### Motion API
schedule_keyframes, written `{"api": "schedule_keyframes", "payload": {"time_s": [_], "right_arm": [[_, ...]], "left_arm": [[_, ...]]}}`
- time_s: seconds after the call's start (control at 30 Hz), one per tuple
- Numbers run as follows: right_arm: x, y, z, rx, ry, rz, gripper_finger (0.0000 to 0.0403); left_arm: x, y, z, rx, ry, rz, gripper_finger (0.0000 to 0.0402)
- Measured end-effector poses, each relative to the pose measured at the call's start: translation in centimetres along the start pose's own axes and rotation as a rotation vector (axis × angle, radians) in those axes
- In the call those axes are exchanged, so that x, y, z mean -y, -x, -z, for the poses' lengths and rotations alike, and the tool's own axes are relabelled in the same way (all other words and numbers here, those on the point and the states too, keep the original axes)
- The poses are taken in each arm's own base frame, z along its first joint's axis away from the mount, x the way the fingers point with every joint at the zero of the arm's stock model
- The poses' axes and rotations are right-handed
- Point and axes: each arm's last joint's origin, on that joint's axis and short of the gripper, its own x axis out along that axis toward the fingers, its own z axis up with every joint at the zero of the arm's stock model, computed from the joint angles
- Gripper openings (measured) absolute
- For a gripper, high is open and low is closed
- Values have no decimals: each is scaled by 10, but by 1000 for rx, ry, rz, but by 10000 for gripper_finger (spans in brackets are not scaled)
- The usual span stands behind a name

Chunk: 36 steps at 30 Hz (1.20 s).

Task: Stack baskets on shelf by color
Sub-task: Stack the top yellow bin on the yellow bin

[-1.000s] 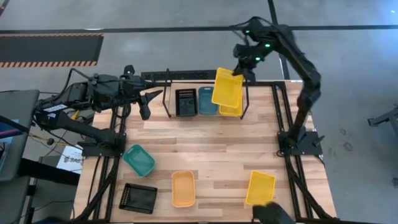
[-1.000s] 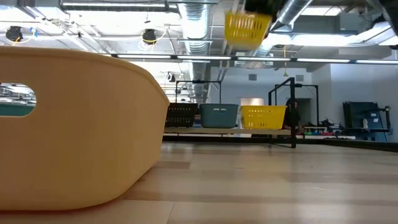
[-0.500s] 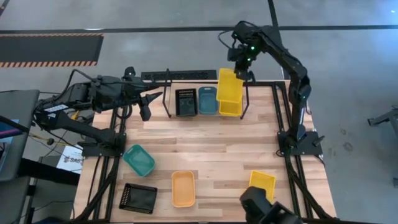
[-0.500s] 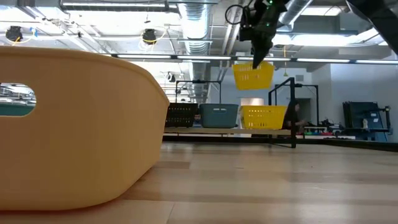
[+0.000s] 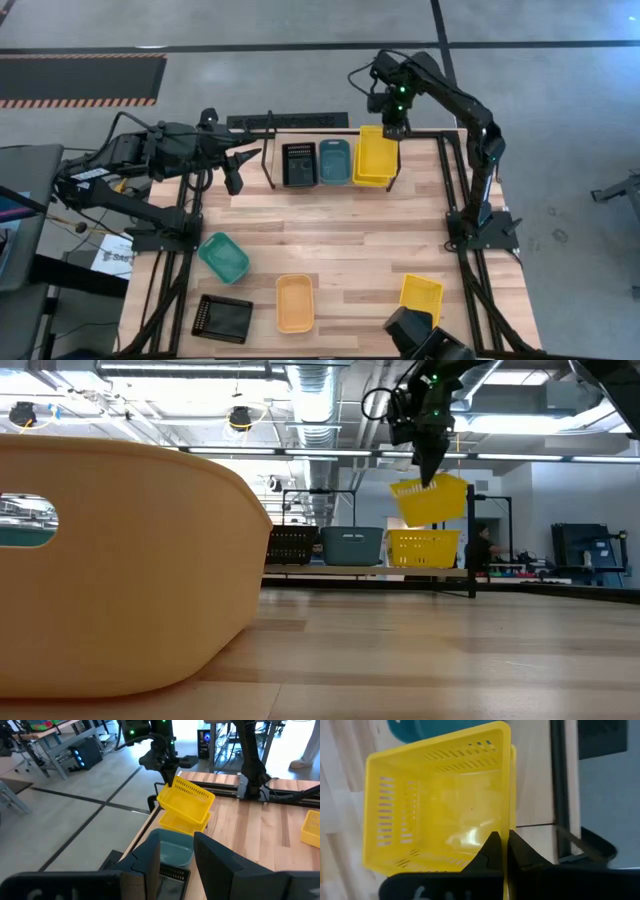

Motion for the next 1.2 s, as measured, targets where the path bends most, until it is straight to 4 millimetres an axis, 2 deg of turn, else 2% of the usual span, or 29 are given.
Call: {"api": "schedule_keyframes", "payload": {"time_s": [0.73, 0.87, 1.1, 1.2], "right_arm": [[-6, -7, -15, 82, 73, 18, 3], [-7, -15, -14, 62, 72, -2, 3], [-4, -42, -9, 8, 51, -38, 3], [-3, -47, -10, 23, 55, -28, 3]], "left_arm": [[0, 0, 0, 0, 18, -1, 108], [0, 0, 0, 0, 18, -1, 108], [0, 0, 0, -1, 18, -1, 108], [0, 0, 0, -1, 18, -1, 108]]}}
